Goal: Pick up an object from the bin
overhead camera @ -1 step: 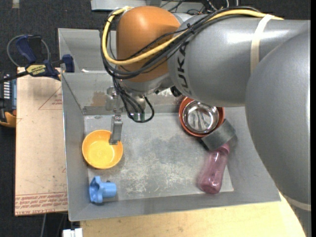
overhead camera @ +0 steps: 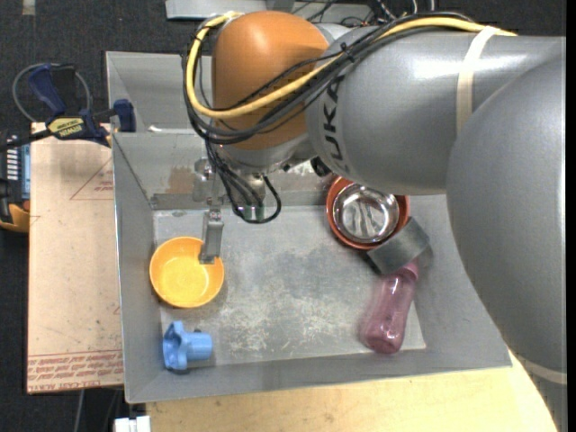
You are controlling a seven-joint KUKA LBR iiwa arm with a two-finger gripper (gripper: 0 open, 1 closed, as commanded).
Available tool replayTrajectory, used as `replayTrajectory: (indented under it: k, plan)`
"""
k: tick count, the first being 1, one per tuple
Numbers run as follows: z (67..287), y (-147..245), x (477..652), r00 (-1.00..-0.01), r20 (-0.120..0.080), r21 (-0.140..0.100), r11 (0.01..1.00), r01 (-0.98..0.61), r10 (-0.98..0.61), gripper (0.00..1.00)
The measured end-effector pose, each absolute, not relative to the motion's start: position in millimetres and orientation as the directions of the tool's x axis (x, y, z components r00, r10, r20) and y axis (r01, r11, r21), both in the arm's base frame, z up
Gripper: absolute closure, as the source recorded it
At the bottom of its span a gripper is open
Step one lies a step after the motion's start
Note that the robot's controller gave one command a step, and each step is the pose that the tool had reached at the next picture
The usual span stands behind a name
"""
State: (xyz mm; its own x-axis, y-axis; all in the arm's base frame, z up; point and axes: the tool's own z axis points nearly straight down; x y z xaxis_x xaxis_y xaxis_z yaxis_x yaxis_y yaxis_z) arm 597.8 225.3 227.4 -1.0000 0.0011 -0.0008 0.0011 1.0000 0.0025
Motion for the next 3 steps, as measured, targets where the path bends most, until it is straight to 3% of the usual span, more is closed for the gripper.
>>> replayTrajectory:
  k: [1,2,3]
  plan:
    - [190.5,207.1,602.2,-1.0,-0.001,0.005,1.0,0.028,0.028,1.0]
    - [190.5,207.0,602.2,-1.0,-0.001,0.005,1.0,0.028,0.028,1.0]
    - [118.5,191.3,535.0,-0.991,0.006,0.004,0.991,-0.134,-0.134,1.0]
